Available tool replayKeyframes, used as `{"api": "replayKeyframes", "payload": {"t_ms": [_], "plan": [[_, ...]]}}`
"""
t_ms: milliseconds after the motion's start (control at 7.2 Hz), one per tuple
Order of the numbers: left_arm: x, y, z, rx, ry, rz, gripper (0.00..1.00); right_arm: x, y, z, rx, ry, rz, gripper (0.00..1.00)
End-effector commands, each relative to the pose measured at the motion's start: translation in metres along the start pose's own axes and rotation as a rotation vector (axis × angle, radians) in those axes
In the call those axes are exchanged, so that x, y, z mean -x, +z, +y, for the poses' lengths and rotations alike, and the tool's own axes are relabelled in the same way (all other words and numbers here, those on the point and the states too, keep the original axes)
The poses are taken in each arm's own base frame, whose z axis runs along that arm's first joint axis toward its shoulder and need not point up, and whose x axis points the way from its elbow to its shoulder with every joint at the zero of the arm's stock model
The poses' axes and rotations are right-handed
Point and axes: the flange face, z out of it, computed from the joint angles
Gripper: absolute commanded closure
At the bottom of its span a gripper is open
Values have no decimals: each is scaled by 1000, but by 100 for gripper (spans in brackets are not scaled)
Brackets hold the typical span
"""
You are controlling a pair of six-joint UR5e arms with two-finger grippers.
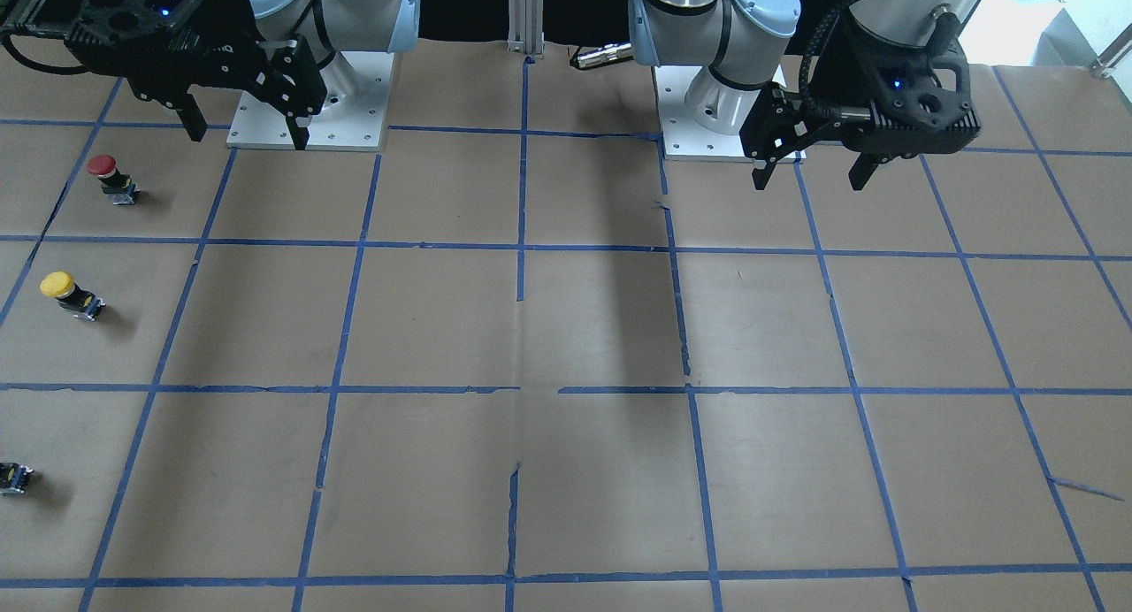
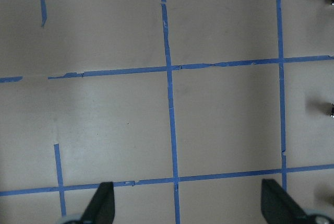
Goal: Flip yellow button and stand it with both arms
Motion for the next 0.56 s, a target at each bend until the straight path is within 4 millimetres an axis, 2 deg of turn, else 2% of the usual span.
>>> {"api": "replayKeyframes", "payload": {"t_ms": [0,139,417], "plan": [[1,7,-8,11,-3,0,0,0,0,0,-2,1,-1,0],[0,-5,-8,-1,8,-3,0,0,-1,0,-4,1,-1,0],[0,-8,-10,2,10,2,0,1,-1,0,-5,3,-7,0]]}}
